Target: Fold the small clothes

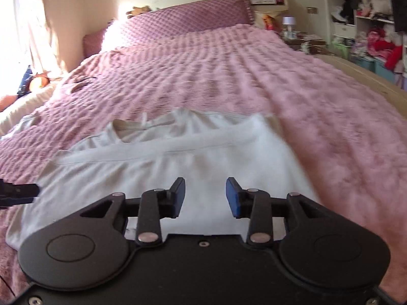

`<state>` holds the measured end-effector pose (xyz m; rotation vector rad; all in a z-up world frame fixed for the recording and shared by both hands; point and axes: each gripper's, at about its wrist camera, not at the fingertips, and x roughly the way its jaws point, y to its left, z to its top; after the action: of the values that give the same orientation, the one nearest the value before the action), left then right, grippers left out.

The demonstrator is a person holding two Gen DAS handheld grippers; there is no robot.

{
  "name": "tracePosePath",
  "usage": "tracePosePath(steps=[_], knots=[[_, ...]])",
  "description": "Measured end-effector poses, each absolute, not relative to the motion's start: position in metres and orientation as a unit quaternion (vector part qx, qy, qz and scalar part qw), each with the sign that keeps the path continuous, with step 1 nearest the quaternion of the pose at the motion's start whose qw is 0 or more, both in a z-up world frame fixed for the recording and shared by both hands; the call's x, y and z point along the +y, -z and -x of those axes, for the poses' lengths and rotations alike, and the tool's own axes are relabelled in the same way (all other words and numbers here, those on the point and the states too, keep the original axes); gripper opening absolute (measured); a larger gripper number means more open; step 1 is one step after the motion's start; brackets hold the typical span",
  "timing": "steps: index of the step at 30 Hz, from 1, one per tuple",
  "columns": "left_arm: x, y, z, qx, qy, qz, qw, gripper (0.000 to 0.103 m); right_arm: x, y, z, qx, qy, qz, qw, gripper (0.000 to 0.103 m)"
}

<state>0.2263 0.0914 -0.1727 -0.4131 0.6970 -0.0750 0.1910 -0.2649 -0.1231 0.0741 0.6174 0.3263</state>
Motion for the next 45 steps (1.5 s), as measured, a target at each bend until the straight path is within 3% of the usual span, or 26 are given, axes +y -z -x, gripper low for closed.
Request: tracePosePath(steps=[9, 17, 20, 25, 30, 35, 38, 41, 45], knots=[[0.049, 0.191, -0.3, 0.379, 0.067, 0.121, 0.915, 0.056, -0.18, 0.153, -0.233, 0.344, -0.227, 0.023, 0.911, 0.034], [0.138, 0.203, -0.311, 0.393, -0.01, 0.121, 0.911, 0.058, -0.29, 0.149, -0.263, 0.348, -0.109, 0.017, 0.931, 0.034], [0.158, 0.211, -0.308, 0.39, 0.009, 0.146, 0.909, 0.058, -0.332, 0.156, -0.271, 0.363, -0.11, -0.037, 0.925, 0.032], [0.15, 0.221, -0.316, 0.397, 0.003, 0.117, 0.911, 0.059, -0.328, 0.167, -0.266, 0.355, -0.12, -0.01, 0.927, 0.032], [0.166, 0.217, -0.318, 0.401, -0.002, 0.185, 0.897, 0.059, -0.328, 0.168, -0.266, 0.354, -0.119, -0.004, 0.928, 0.033], [0.153, 0.175, -0.276, 0.373, -0.018, 0.178, 0.91, 0.059, -0.308, 0.141, -0.244, 0.345, -0.112, 0.041, 0.931, 0.043], [0.138, 0.165, -0.231, 0.36, -0.006, 0.175, 0.916, 0.06, -0.296, 0.127, -0.211, 0.333, -0.151, 0.025, 0.93, 0.043], [0.128, 0.169, -0.182, 0.355, 0.002, 0.181, 0.917, 0.069, -0.284, 0.122, -0.172, 0.323, -0.18, 0.021, 0.929, 0.043], [0.124, 0.199, -0.15, 0.386, -0.017, 0.179, 0.905, 0.071, -0.277, 0.136, -0.137, 0.327, -0.194, 0.045, 0.924, 0.045]])
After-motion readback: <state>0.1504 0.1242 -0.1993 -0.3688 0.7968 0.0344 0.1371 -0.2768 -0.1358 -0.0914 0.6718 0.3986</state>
